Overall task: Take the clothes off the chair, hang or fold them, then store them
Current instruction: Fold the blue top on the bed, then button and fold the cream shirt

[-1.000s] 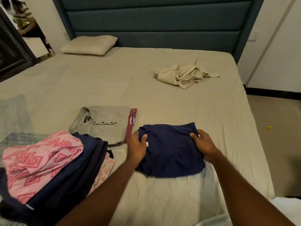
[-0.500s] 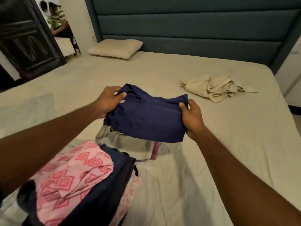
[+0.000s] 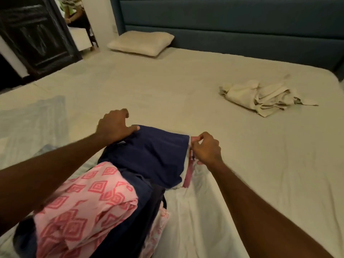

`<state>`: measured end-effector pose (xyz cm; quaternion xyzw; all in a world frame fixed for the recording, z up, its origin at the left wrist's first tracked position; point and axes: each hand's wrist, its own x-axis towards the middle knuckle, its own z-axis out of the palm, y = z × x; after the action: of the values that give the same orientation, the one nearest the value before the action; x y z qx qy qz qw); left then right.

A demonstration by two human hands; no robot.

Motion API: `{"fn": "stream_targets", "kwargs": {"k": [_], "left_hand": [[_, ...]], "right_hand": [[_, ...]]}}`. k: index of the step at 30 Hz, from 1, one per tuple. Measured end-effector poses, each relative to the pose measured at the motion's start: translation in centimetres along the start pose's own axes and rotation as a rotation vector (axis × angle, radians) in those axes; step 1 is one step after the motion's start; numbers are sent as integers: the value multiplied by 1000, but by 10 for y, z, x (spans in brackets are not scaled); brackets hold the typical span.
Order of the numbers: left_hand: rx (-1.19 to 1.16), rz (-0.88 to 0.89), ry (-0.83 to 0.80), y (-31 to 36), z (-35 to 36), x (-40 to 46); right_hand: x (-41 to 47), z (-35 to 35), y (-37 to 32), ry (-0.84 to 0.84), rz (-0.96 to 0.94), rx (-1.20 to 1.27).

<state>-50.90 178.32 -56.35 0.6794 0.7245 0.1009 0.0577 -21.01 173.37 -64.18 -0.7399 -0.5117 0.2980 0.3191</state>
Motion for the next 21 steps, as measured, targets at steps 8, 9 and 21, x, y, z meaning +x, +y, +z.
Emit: {"fn": "stream_targets", "kwargs": {"k": [8,9,21], "left_hand": [[-276,276,-105,191,49,31],[-306,307,-113,216,59,32],[-722,214,-142,366,167,80]], "right_hand": [[38,-78,23,119,51,69],[45,-91,34,143,66,60],[141,-215,152,339,196,-94]]}}
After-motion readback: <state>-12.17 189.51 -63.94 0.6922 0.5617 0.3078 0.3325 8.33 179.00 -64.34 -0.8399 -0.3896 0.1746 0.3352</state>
